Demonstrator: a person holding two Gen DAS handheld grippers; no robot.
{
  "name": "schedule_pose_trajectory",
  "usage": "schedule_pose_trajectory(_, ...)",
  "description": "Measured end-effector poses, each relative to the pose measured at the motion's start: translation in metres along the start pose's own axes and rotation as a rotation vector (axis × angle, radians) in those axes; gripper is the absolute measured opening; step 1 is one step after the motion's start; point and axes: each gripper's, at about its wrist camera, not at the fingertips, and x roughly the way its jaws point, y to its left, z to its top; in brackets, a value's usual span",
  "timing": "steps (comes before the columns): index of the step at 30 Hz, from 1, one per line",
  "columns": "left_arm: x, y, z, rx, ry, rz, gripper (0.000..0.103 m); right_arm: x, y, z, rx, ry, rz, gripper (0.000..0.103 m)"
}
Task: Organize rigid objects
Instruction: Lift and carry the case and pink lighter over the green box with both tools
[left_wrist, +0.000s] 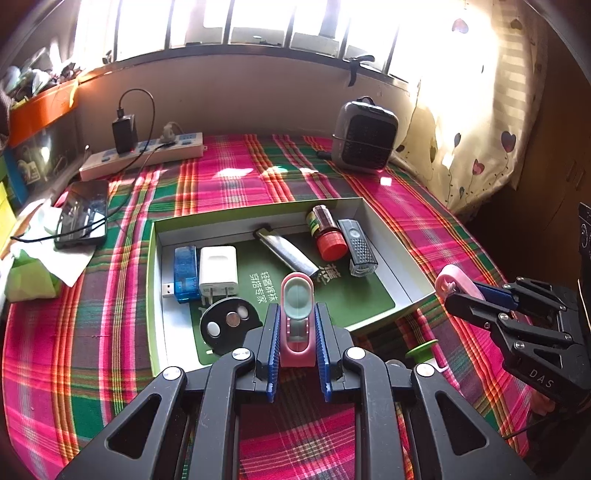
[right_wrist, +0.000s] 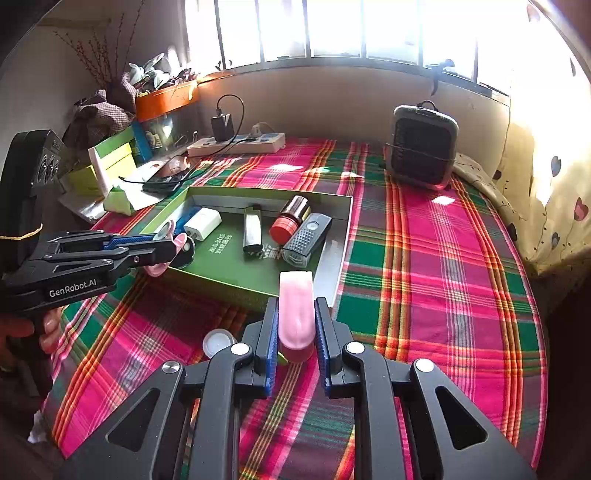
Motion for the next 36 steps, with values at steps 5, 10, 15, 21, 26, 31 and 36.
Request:
schedule_pose_trajectory(5,0.007,0.005,0.007,-0.004,0.004,0.005,0.017,0.009,0.008,0.010,-0.015,0.001,0.019,0.019)
schedule_pose_trajectory(10,0.015,0.014,0.016,-0.017,0.012,-0.002,0.017,0.019,0.013,0.019,-0.011,0.009,0.048,0.019)
schedule_pose_trajectory(15,0.025,0.019,0.024,-0.013,0.021,0.005,0.017,0.032,0.020,0.028,-0.026,0.026,0.065,0.019)
schedule_pose_trajectory(21,0.038,0.021,0.033,-0.002,0.035,0.009,0.017,0.052,0.025,0.037,-0.033,0.056,0.085,0.019)
schedule_pose_trajectory(26,0.049,0.025,0.040,-0.006,0.042,0.004,0.017,0.065,0.026,0.039,-0.033,0.078,0.105,0.019)
schedule_pose_trajectory(31,0.060,0.027,0.044,-0.008,0.054,0.000,0.017,0.079,0.029,0.041,-0.037,0.103,0.121,0.019)
schedule_pose_trajectory(36,0.069,0.029,0.046,-0.018,0.067,0.002,0.017,0.090,0.035,0.043,-0.049,0.119,0.133,0.019)
